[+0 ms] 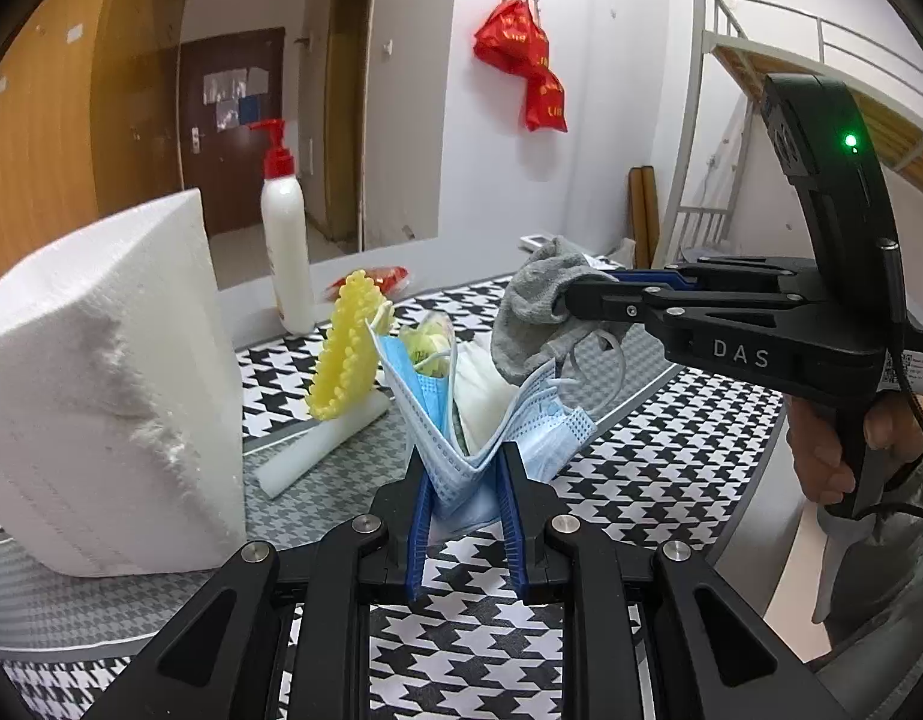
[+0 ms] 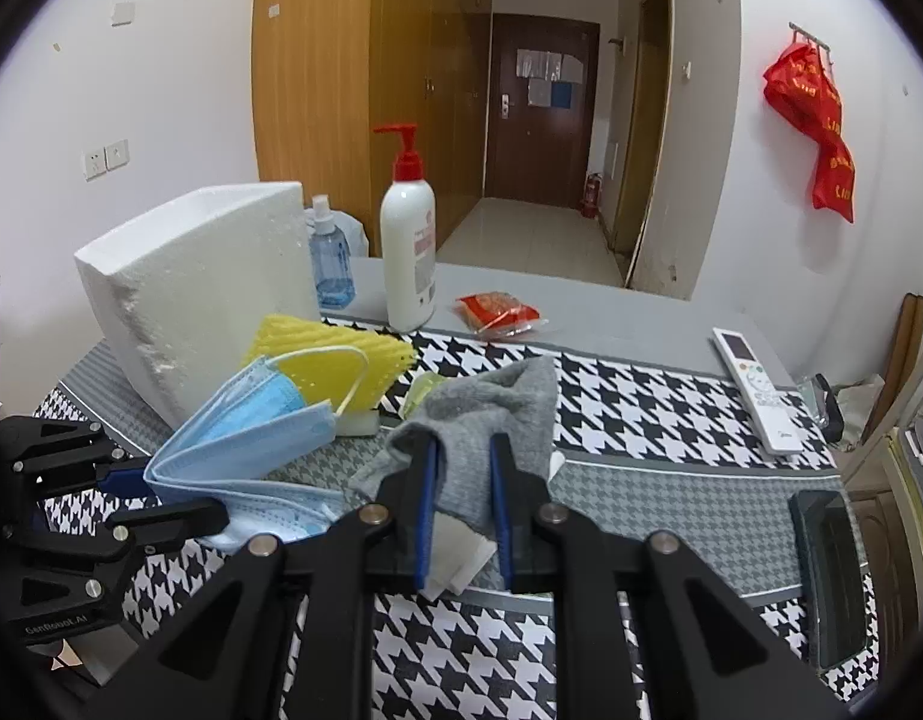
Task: Organize soft objects
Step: 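Lift the blue mask with the left gripper while the right gripper lifts the grey sock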
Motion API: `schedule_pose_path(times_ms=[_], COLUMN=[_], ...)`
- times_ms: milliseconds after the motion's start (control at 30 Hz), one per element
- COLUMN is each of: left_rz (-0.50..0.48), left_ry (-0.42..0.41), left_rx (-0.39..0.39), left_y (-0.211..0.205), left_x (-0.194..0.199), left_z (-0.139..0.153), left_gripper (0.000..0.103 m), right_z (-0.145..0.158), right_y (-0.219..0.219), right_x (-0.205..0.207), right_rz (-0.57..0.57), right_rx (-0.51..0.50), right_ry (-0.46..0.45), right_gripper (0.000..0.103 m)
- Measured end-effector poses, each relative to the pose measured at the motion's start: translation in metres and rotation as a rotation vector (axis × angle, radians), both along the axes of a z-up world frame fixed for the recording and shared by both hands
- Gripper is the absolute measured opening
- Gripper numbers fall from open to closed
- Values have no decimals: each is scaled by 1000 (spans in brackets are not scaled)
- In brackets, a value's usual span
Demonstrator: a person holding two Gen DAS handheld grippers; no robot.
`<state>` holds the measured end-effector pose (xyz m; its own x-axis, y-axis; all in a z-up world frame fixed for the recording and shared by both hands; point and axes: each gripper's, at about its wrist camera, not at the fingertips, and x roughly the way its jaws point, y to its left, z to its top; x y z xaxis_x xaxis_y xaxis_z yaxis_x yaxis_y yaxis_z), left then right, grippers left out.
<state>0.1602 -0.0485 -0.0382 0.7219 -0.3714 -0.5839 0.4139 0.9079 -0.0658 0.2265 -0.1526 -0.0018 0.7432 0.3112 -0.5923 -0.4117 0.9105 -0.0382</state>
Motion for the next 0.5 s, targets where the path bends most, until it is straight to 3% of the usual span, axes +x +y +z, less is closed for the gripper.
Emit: schedule_pose_path(times_ms=[500], left_rz=[-8], left_ry=[-73], left_rx=[-2], left_y=[6], left_x=[-31], left_z=[22], left_gripper=[22], right_z=[21], right_y=[-18], right_x=[-22], right_rz=[-45], right_rx=[38], right_ry=[-69], right_gripper=[21])
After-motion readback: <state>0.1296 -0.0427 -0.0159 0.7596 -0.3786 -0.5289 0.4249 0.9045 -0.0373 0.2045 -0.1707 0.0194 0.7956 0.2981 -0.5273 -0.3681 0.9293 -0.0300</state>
